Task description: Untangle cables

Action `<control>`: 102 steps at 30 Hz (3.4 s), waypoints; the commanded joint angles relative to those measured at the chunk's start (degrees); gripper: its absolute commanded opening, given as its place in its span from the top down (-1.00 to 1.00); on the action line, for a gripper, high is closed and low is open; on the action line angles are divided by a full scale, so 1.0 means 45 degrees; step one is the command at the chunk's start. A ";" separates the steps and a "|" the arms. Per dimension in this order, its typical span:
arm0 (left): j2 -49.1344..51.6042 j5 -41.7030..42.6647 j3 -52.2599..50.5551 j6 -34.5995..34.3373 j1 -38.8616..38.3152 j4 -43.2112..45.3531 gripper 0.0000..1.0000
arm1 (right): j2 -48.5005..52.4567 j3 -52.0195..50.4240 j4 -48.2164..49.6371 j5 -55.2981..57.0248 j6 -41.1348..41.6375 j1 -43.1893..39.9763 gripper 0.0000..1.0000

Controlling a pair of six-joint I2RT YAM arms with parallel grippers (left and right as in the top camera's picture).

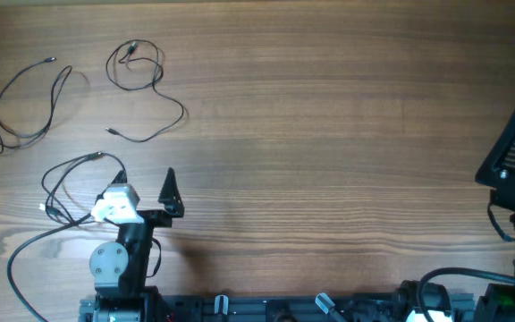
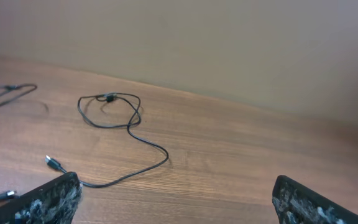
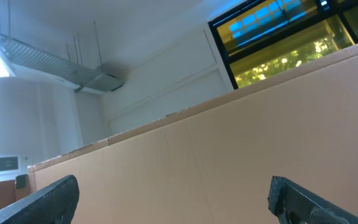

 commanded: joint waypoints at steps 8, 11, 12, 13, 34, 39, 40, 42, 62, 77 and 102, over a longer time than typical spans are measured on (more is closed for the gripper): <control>0.0000 0.0413 -0.0151 0.1846 -0.0083 0.0087 -1.00 | -0.0228 0.0141 0.0389 -0.0797 0.0160 0.0039 -1.00; 0.0000 0.0413 -0.0151 0.1846 -0.0083 0.0087 -1.00 | -0.0442 0.0141 0.0481 -0.0889 0.0189 0.0039 -0.99; 0.0000 0.0413 -0.0151 0.1846 -0.0083 0.0087 -1.00 | -0.0695 0.0141 0.0306 -0.0889 0.0189 0.0039 -0.99; 0.0000 0.0413 -0.0151 0.1846 -0.0083 0.0087 -1.00 | -0.0957 0.0141 0.0141 -0.0889 0.0189 0.0039 -0.99; 0.0000 0.0413 -0.0151 0.1846 -0.0083 0.0087 -1.00 | -0.7033 0.0476 -0.1472 -0.2492 -0.0253 0.1496 -1.00; 0.0000 0.0413 -0.0151 0.1846 -0.0083 0.0087 -1.00 | -0.6999 0.0350 -0.3342 -0.1292 -0.1326 0.1477 -1.00; 0.0000 0.0413 -0.0151 0.1846 -0.0083 0.0087 -0.99 | -0.6994 0.0092 -0.3993 -0.0253 -0.1001 0.1481 -1.00; 0.0000 0.0413 -0.0151 0.1846 -0.0083 0.0087 -1.00 | -0.6946 -0.0534 -0.4673 0.1088 -0.0015 0.1477 -1.00; 0.0000 0.0413 -0.0151 0.1846 -0.0083 0.0087 -1.00 | -0.5926 -0.9515 -0.4779 0.2181 0.0146 0.1457 -1.00; 0.0000 0.0413 -0.0151 0.1846 -0.0083 0.0087 -1.00 | -0.7048 -1.2356 -0.3473 0.2399 -0.4546 0.1695 -1.00; 0.0000 0.0413 -0.0151 0.1846 -0.0083 0.0087 -1.00 | -0.7043 -1.2352 -0.3473 0.2399 -0.8947 0.1695 -0.99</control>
